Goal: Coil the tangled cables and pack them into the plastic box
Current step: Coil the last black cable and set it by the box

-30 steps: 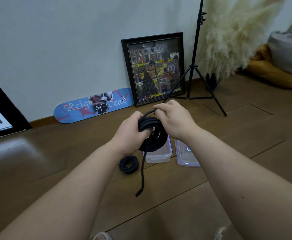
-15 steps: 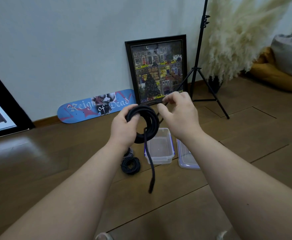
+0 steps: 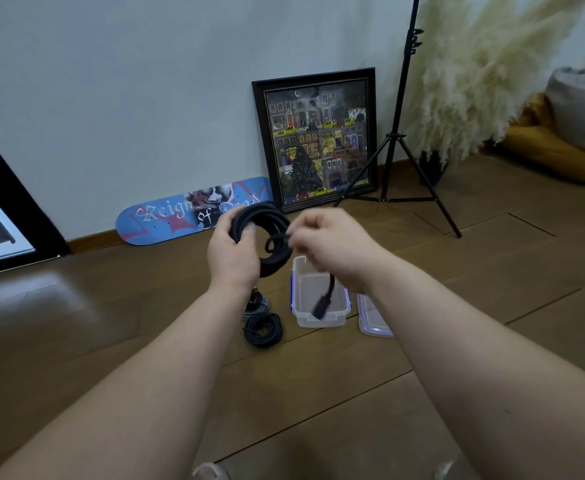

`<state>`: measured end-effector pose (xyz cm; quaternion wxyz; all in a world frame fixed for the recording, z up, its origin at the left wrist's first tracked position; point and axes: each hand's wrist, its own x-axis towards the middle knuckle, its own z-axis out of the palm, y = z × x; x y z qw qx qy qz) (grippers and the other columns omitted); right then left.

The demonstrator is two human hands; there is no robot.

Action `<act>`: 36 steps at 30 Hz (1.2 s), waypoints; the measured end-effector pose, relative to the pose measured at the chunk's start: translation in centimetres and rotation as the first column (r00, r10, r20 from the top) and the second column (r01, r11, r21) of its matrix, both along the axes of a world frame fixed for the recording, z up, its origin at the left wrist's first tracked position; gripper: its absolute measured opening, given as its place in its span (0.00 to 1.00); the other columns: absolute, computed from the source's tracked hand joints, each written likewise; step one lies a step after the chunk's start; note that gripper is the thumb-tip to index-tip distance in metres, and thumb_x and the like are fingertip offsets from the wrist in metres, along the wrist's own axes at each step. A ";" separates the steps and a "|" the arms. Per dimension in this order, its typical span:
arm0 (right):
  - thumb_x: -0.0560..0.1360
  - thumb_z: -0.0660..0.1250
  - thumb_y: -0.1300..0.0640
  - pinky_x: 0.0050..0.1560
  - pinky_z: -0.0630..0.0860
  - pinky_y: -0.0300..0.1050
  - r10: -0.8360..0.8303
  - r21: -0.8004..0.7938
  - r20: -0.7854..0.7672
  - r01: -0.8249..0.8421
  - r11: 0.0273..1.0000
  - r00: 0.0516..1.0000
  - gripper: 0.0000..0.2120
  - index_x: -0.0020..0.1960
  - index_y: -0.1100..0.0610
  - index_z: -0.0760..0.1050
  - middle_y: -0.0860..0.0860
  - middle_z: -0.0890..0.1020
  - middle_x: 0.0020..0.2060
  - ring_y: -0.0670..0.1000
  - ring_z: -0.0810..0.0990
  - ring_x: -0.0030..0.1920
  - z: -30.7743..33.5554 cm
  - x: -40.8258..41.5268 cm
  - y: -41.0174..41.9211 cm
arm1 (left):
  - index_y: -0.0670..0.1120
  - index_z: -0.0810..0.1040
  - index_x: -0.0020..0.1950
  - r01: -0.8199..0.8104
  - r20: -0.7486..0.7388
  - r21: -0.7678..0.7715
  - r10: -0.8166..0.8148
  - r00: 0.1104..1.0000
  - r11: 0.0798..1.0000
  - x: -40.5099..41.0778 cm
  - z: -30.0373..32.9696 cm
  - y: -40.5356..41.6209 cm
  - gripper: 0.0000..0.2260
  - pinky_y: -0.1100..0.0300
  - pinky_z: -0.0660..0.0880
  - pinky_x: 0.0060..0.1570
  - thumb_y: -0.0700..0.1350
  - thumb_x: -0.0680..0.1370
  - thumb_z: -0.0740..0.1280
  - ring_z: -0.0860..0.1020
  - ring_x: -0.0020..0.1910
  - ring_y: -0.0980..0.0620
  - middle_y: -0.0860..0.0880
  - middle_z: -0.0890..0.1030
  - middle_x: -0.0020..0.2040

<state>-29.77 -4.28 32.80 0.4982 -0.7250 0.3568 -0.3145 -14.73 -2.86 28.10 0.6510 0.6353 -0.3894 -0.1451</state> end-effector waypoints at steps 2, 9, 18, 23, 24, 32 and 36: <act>0.77 0.65 0.61 0.25 0.56 0.40 0.000 0.120 0.200 -0.024 0.993 0.980 0.13 0.34 0.57 0.72 0.48 0.66 0.24 0.46 0.60 0.23 0.8 -0.6 -0.5 | 0.49 0.76 0.62 -0.018 -0.036 -0.031 0.017 0.999 0.999 0.4 0.2 -0.1 0.10 0.65 0.69 0.56 0.41 0.81 0.63 0.76 0.55 0.56 0.56 0.78 0.52; 0.79 0.61 0.64 0.37 0.76 0.40 0.045 0.066 -0.202 -0.032 0.997 0.978 0.08 0.52 0.60 0.80 0.54 0.84 0.40 0.49 0.81 0.35 -0.8 -1.2 -1.1 | 0.48 0.75 0.67 -0.023 0.015 -0.074 0.024 1.000 0.997 0.7 0.1 0.0 0.14 0.73 0.68 0.54 0.42 0.81 0.64 0.75 0.58 0.58 0.57 0.78 0.55; 0.79 0.64 0.61 0.32 0.67 0.34 0.039 -0.014 -0.050 -0.040 0.999 0.998 0.08 0.51 0.61 0.82 0.44 0.76 0.26 0.41 0.71 0.28 -0.5 0.6 -0.5 | 0.49 0.75 0.66 0.065 0.188 -0.053 -0.054 0.981 0.996 -0.9 -0.2 0.0 0.14 0.80 0.67 0.50 0.40 0.81 0.63 0.76 0.54 0.59 0.55 0.79 0.55; 0.78 0.62 0.65 0.32 0.61 0.38 0.078 0.245 0.257 -0.143 0.959 0.963 0.09 0.45 0.64 0.80 0.51 0.73 0.28 0.46 0.66 0.28 0.8 -2.1 -1.5 | 0.48 0.75 0.64 -0.088 0.013 -0.105 0.090 0.996 0.991 2.0 0.5 0.1 0.12 0.79 0.66 0.50 0.40 0.81 0.63 0.75 0.56 0.57 0.56 0.78 0.53; 0.77 0.61 0.65 0.32 0.61 0.40 0.049 0.244 0.209 -0.100 0.964 0.977 0.09 0.43 0.64 0.79 0.51 0.72 0.27 0.47 0.65 0.28 0.8 -2.4 -1.6 | 0.48 0.75 0.64 -0.107 -0.008 -0.114 0.106 0.994 0.988 2.4 0.7 0.2 0.12 0.78 0.67 0.51 0.41 0.81 0.63 0.75 0.56 0.57 0.55 0.78 0.54; 0.79 0.59 0.60 0.41 0.79 0.50 0.109 0.316 -0.086 -0.076 0.946 0.990 0.08 0.53 0.63 0.74 0.61 0.83 0.42 0.52 0.78 0.29 -0.1 -0.4 -0.5 | 0.47 0.75 0.65 0.014 0.135 -0.075 -0.004 0.991 0.997 0.8 0.2 0.3 0.13 0.77 0.68 0.53 0.39 0.81 0.64 0.76 0.53 0.59 0.59 0.78 0.52; 0.79 0.66 0.54 0.28 0.70 0.41 0.054 0.283 -0.129 -0.015 0.959 0.990 0.10 0.49 0.62 0.75 0.58 0.80 0.37 0.48 0.69 0.25 -0.6 0.4 -0.8 | 0.48 0.74 0.68 0.058 0.199 -0.030 -0.050 0.979 0.998 -0.4 -0.2 0.2 0.16 0.81 0.65 0.49 0.39 0.81 0.63 0.75 0.54 0.59 0.55 0.78 0.55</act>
